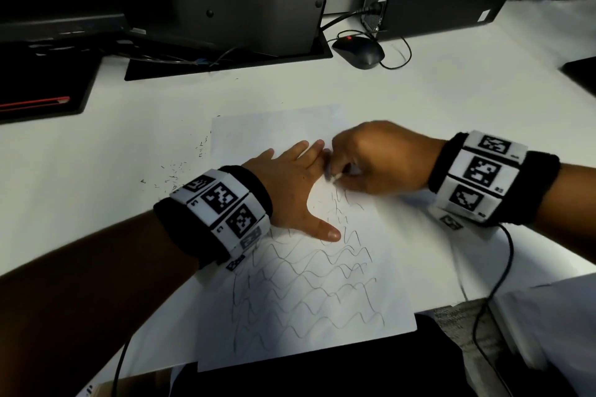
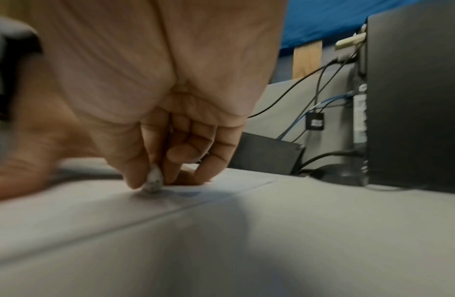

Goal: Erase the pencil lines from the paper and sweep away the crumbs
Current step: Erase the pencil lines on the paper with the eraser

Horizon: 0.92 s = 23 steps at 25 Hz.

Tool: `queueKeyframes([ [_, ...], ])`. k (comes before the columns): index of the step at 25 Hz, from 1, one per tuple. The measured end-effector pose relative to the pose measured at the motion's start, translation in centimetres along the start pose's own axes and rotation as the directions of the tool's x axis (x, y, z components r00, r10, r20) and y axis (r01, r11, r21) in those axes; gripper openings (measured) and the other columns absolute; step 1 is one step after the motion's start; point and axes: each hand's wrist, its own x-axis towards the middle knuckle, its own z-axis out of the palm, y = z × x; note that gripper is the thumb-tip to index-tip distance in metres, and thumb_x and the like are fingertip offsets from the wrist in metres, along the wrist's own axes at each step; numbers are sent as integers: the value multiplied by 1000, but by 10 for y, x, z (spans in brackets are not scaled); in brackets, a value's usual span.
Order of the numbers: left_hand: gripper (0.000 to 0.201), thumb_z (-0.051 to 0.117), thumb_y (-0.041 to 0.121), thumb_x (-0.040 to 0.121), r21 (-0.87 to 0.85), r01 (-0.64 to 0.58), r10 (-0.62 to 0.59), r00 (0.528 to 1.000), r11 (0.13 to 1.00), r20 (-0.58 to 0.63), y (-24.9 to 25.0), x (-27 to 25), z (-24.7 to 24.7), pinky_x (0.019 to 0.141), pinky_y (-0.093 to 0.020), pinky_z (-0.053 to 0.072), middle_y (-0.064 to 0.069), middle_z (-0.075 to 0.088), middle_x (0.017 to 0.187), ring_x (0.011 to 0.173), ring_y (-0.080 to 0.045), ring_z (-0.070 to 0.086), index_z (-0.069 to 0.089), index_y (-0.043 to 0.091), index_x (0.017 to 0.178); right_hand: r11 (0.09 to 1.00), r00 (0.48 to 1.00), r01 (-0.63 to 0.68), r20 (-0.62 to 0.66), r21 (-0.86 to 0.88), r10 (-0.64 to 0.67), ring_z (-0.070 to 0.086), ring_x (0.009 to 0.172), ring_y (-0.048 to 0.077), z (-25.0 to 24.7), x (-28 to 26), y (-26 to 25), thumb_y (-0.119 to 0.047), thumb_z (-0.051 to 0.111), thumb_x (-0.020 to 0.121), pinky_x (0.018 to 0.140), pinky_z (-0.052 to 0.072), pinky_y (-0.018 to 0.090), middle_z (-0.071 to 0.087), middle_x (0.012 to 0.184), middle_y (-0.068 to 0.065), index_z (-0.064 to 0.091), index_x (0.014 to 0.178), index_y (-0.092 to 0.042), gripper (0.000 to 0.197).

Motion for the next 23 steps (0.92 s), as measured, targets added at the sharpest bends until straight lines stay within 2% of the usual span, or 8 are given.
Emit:
queueKeyframes([
  [3, 126, 49, 91, 64, -26, -12, 12, 1000, 1000, 7, -2, 1, 1, 121, -50, 1, 6, -25, 163, 150, -13, -20, -8, 30, 158, 992, 984, 88, 146, 91, -101, 57, 80, 4, 5, -8, -17, -28, 64, 85, 72, 42, 21, 68, 96, -14, 74, 96, -30, 14],
  [7, 129, 49, 91, 65, -14, -5, 5, 1000, 1000, -3, 0, 0, 1, 122, -50, 1, 7, -24, 163, 150, -13, -19, -13, 28, 157, 1000, 1000, -30, -10, -1, 30, 62, 86, 12, -4, -2, -3, -25, 63, 84, 71, 37, 22, 67, 97, -11, 74, 99, -29, 19],
  [11, 125, 50, 91, 65, -29, -15, 15, 1000, 999, 9, -3, 1, 1, 121, -50, 0, 7, -25, 162, 150, -12, -20, -8, 31, 158, 998, 986, 67, 153, 20, -69, 60, 85, 9, 3, -7, -20, -29, 62, 85, 74, 45, 25, 67, 98, -13, 72, 98, -30, 18],
  [13, 129, 49, 92, 64, -26, -8, 8, 1000, 1000, 3, -3, 1, 1, 121, -50, 0, 7, -24, 163, 150, -13, -19, -13, 29, 157, 1000, 998, -15, 60, 17, 14, 62, 88, 13, -4, -4, -12, -28, 61, 84, 73, 42, 25, 68, 98, -11, 73, 99, -30, 19],
  [15, 130, 49, 92, 64, -23, -2, 2, 1000, 1000, 0, -2, 0, 1, 122, -51, 0, 7, -24, 163, 150, -13, -19, -16, 28, 156, 999, 1000, 4, 10, -50, -4, 63, 90, 17, -3, -4, -10, -26, 60, 84, 70, 39, 23, 67, 99, -9, 72, 99, -28, 19],
  [18, 129, 50, 89, 67, -6, -3, 3, 1000, 1000, 1, -1, -1, 1, 122, -49, 1, 6, -24, 163, 150, -13, -19, -16, 25, 157, 992, 982, 121, 150, -37, -114, 62, 88, 13, 6, -13, -27, -30, 59, 85, 70, 41, 23, 67, 97, -10, 71, 99, -30, 18],
  [21, 130, 49, 91, 64, -11, -1, 1, 1000, 1000, -2, -2, -1, 0, 121, -49, 1, 6, -24, 163, 150, -12, -18, -15, 25, 157, 999, 998, 4, 60, -33, -2, 61, 94, 13, -5, -6, -16, -30, 60, 86, 72, 36, 22, 65, 102, -12, 71, 104, -33, 21],
  [23, 131, 49, 91, 64, -13, 1, -1, 1000, 1000, 1, -1, -1, 1, 121, -49, 1, 7, -24, 163, 150, -12, -19, -16, 26, 157, 998, 999, 24, 36, -58, -22, 62, 93, 14, -3, -8, -13, -28, 60, 85, 72, 39, 23, 65, 101, -12, 71, 102, -31, 21],
])
